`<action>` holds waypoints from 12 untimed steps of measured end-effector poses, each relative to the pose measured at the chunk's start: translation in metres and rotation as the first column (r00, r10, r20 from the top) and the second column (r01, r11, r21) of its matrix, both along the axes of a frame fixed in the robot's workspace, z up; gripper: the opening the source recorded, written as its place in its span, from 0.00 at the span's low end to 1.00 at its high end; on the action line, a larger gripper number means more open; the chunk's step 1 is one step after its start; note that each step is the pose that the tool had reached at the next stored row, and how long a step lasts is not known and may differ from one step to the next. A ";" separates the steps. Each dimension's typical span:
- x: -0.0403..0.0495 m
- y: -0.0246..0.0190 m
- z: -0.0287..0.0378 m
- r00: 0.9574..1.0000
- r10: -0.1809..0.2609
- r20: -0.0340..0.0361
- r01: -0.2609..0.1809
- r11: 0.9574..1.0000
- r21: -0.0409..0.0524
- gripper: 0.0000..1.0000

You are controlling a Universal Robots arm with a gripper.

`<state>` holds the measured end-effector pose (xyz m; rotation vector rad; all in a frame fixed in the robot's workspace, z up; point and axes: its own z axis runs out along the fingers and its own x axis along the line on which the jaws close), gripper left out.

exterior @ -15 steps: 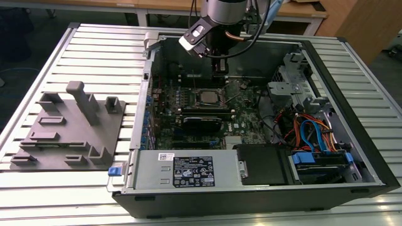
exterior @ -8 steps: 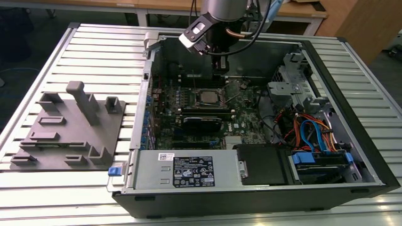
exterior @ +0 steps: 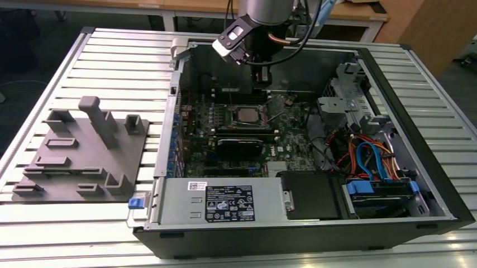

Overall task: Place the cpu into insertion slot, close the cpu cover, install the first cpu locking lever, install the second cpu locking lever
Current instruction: 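Close the cpu cover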

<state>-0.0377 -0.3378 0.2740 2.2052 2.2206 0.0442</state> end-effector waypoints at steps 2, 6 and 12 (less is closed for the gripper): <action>0.0000 0.0000 0.0000 1.000 0.000 0.000 0.000 1.000 0.000 0.10; 0.0015 0.0000 0.0001 1.000 0.000 0.000 0.000 1.000 0.000 0.10; 0.0131 0.0000 0.0000 1.000 0.000 -0.005 0.000 1.000 0.000 0.10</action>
